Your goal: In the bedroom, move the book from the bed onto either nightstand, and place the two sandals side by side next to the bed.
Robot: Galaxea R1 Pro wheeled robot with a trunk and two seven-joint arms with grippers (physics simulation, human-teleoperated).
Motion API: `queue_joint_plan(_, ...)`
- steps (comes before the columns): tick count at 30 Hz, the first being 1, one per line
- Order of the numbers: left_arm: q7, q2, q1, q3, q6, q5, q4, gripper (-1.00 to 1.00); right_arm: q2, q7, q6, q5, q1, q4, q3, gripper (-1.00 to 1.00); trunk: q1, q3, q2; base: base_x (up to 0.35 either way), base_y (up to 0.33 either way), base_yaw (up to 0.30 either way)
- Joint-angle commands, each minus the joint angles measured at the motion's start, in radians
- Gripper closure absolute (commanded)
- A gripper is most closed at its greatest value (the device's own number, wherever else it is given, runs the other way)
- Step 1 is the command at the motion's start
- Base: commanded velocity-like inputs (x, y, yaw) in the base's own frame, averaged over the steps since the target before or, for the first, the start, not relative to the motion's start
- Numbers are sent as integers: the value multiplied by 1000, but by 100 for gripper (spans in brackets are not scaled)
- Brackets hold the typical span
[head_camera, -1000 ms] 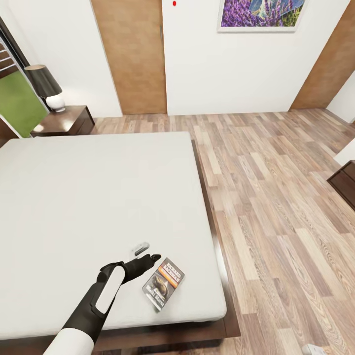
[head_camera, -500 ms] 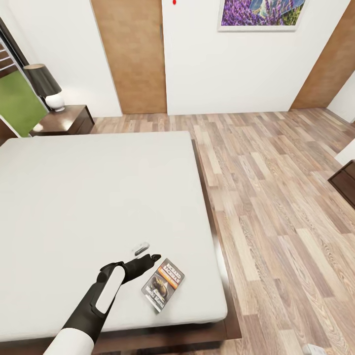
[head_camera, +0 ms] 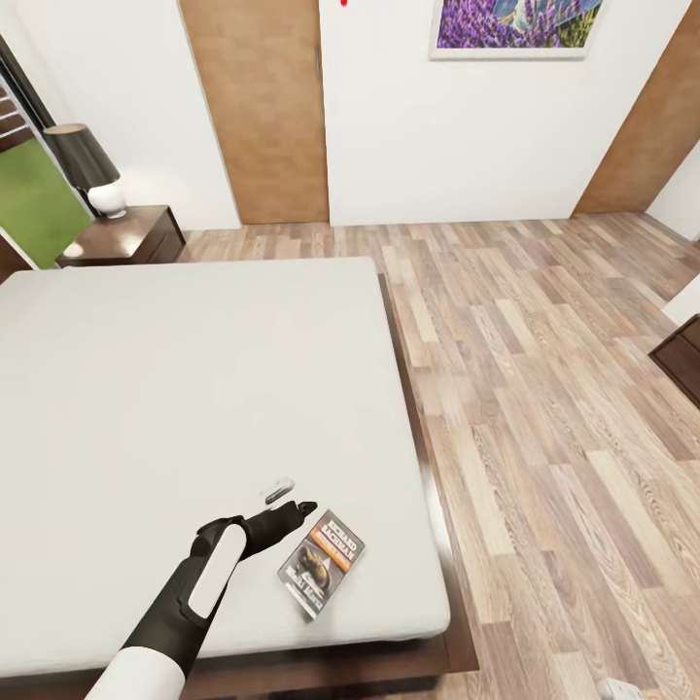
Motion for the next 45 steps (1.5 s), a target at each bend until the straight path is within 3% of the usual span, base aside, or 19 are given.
queue_joint_plan(1, 10, 0, 0, -1, 4, 11, -2, -100, 0, 4, 3, -2, 0, 1, -2, -100, 4, -4, -8, 0, 0, 0)
queue_joint_plan(45, 10, 0, 0, -1, 3, 11, -2, -100, 0, 4, 3, -2, 0, 0, -2, -100, 173, -142, -316, 0, 0, 0)
